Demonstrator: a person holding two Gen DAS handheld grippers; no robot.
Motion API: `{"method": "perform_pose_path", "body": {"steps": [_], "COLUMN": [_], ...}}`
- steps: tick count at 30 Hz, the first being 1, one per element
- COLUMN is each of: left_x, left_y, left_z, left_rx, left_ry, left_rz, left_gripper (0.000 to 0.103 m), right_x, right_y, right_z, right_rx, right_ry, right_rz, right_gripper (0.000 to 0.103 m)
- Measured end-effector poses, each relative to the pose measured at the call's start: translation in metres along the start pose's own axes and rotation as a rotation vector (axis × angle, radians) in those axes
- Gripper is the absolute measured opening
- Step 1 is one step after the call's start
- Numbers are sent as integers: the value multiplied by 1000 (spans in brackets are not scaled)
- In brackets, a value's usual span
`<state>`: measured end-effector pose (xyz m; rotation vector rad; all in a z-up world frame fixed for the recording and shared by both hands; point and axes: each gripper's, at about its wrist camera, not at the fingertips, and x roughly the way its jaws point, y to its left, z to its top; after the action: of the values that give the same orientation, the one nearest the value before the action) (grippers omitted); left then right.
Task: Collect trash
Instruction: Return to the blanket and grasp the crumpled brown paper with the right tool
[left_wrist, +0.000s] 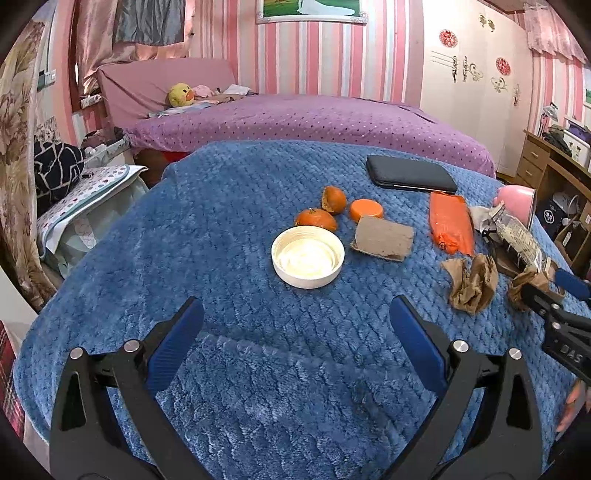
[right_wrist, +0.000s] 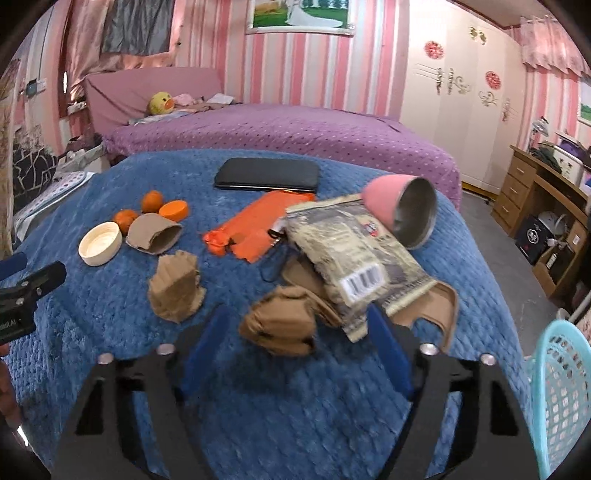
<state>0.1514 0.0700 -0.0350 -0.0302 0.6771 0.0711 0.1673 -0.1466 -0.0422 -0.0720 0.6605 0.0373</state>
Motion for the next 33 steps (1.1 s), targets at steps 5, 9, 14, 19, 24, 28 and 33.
{"method": "perform_pose_path", "body": {"steps": [5, 9, 14, 19, 24, 28, 33], "left_x": [3, 1, -3, -4, 2, 17, 30], "left_y": [-10, -27, -51, -77, -102, -125, -138], "left_z": [3, 3, 2, -1, 1, 3, 1], "left_rx": [-1, 23, 60, 96, 112, 138, 161], "left_ry": [2, -1, -7, -5, 9, 50, 101], "left_rz": [-17, -35, -61, -94, -129, -170, -204], "left_gripper": [97, 97, 97, 97, 97, 82, 38], "right_x": [6, -9, -25, -28, -32, -35, -37], "right_y": [-5, -17, -46, -83, -109, -121, -128], "right_z": [0, 0, -5, -13, -18, -19, -21], "right_rx": [22, 28, 63, 112, 153, 161, 169], "right_ry": [27, -21, -38, -25, -32, -37, -35], "right_rz": [72, 72, 58, 15, 1, -5, -4], "right_gripper": [43, 43, 43, 43, 43, 43, 43]}}
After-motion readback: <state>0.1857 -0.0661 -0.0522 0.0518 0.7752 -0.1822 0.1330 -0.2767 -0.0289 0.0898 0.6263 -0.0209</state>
